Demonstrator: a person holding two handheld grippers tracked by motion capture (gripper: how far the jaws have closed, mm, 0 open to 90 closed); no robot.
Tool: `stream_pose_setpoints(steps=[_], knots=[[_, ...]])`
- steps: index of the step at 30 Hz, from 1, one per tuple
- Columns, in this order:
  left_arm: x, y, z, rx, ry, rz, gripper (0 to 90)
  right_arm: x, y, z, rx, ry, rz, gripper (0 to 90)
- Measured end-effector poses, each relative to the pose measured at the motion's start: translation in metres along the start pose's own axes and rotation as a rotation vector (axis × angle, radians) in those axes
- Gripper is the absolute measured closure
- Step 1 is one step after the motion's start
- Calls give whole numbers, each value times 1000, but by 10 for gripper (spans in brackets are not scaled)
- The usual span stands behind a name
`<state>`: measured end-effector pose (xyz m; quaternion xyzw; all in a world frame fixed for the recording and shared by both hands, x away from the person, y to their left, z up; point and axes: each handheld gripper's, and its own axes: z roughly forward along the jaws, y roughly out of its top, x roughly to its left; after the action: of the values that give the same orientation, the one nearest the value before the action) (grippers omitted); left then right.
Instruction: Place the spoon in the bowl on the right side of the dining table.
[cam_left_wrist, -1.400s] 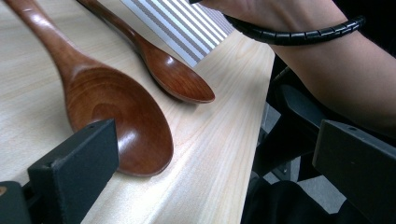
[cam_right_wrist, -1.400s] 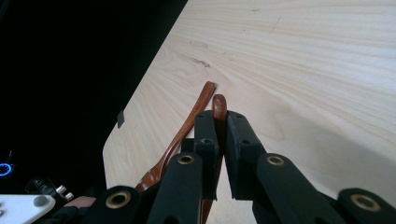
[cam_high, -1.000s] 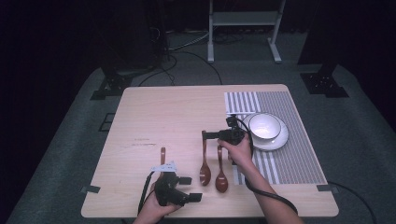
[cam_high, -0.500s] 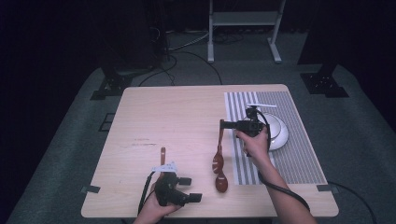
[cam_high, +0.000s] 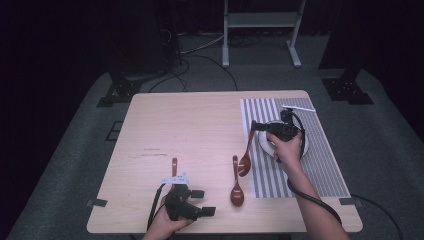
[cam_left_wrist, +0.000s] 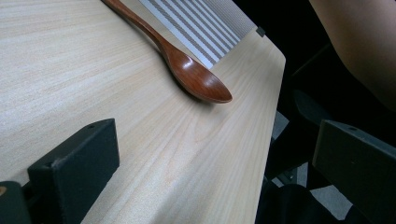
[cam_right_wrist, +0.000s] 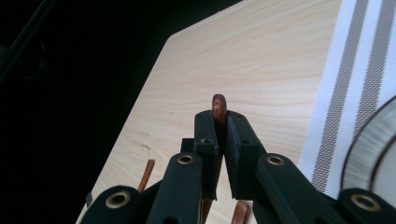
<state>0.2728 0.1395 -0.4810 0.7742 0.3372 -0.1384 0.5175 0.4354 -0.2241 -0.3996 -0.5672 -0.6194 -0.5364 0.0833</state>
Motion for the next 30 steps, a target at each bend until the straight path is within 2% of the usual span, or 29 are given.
stream_pose_setpoints(steps=[30], knots=[[2, 0, -2, -7, 7, -6, 0, -34, 25, -53, -160, -91, 101, 834]])
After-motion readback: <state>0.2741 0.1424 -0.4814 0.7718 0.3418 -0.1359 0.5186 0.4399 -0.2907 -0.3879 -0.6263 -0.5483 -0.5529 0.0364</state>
